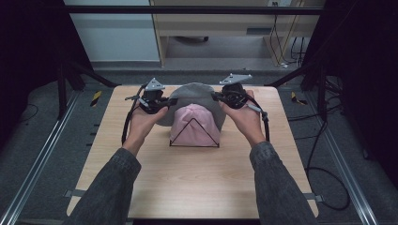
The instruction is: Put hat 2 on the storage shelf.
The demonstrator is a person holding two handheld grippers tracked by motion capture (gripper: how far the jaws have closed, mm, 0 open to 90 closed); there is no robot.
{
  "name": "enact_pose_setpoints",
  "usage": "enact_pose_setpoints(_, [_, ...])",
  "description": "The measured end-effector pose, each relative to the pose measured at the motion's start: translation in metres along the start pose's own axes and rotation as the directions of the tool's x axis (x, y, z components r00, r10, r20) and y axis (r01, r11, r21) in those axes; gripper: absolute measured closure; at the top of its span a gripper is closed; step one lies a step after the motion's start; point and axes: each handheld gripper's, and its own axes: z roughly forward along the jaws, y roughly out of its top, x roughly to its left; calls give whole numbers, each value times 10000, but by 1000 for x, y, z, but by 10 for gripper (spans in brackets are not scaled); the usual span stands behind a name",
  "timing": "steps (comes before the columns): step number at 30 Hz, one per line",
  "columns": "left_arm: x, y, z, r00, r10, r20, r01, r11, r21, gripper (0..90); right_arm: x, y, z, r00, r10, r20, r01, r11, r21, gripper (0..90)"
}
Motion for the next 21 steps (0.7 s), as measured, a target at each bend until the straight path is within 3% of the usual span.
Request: enact_pose_setpoints(21, [3,-20,7,9999,-114,-121,119,9991,413,857,7,-12,15,9997,95,-220,-83,9986,527,873])
